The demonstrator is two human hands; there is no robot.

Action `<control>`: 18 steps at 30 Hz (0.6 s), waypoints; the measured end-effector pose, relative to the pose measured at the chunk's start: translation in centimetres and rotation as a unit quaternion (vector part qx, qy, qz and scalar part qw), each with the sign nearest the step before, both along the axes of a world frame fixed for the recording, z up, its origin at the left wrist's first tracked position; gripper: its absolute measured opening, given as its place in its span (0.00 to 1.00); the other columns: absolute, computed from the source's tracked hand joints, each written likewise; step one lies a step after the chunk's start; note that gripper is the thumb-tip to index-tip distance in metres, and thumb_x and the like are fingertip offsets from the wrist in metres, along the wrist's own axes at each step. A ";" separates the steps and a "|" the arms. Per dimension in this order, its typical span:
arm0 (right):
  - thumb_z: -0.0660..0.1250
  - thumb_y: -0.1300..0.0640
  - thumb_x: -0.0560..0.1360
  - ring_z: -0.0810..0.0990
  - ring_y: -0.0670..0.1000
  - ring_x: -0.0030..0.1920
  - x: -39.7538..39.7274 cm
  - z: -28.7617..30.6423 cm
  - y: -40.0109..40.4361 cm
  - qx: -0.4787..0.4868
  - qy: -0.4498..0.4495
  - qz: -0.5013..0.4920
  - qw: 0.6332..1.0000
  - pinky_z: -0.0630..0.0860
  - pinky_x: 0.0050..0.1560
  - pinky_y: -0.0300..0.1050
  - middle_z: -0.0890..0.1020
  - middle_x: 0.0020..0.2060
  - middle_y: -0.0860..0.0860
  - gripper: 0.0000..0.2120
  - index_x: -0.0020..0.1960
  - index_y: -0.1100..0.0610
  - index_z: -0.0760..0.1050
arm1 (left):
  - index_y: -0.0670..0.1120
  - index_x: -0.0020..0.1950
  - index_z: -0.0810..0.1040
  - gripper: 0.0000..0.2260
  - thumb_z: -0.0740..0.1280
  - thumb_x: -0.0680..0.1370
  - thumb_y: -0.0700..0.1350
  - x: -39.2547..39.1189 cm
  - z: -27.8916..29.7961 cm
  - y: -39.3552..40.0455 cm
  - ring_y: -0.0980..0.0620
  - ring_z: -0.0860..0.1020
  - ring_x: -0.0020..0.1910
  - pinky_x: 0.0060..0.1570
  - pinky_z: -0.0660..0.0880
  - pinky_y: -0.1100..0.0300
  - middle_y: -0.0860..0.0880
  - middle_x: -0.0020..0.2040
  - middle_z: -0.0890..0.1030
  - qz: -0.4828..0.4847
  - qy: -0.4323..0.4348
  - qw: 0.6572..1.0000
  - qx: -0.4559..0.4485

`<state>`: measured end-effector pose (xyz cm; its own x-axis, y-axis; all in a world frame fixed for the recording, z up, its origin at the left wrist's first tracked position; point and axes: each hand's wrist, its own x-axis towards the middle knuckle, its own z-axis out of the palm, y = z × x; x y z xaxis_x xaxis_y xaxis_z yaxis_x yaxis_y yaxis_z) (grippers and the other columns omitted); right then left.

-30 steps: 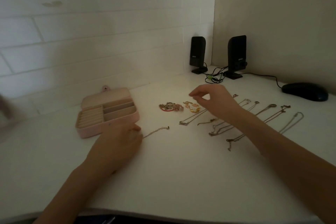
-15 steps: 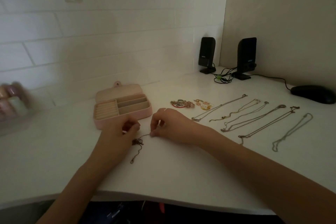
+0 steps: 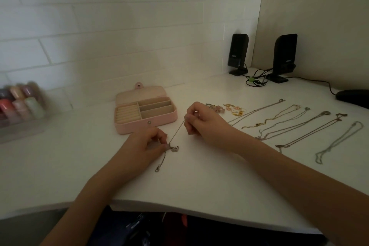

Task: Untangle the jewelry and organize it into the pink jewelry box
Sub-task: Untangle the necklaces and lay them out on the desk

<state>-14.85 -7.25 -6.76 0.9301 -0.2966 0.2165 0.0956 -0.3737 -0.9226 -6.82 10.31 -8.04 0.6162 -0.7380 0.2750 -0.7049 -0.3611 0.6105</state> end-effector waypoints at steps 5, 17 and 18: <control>0.59 0.64 0.79 0.75 0.46 0.30 -0.3 1.0 -0.2 0.115 -0.047 0.007 0.992 0.77 0.37 0.35 0.76 0.31 0.52 0.04 0.45 0.60 0.68 | 0.47 0.44 0.74 0.03 0.64 0.77 0.42 0.0 0.2 -0.4 0.64 0.79 0.45 0.42 0.72 0.73 0.56 0.45 0.83 0.014 0.090 0.993 -0.073; 0.60 0.63 0.79 0.74 0.48 0.31 -0.8 1.4 -1.9 0.173 -0.097 -0.083 0.977 0.76 0.37 0.39 0.78 0.32 0.52 0.05 0.46 0.57 0.72 | 0.42 0.47 0.76 0.04 0.63 0.77 0.36 0.1 0.9 0.0 0.54 0.79 0.32 0.25 0.73 0.62 0.47 0.38 0.83 0.039 0.292 0.927 -0.233; 0.60 0.63 0.79 0.73 0.48 0.31 -0.9 1.5 -2.1 0.187 -0.102 -0.091 0.973 0.76 0.36 0.38 0.78 0.32 0.52 0.04 0.47 0.57 0.71 | 0.42 0.48 0.77 0.03 0.63 0.77 0.37 0.1 0.9 0.1 0.55 0.79 0.32 0.22 0.72 0.63 0.47 0.40 0.84 0.050 0.272 0.935 -0.223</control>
<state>-15.75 -9.33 -5.26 0.8034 -0.5464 0.2364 0.2544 -0.0440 -0.9661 -6.76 10.37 -7.15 0.8148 -0.5549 0.1681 -0.2233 -0.0326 0.9742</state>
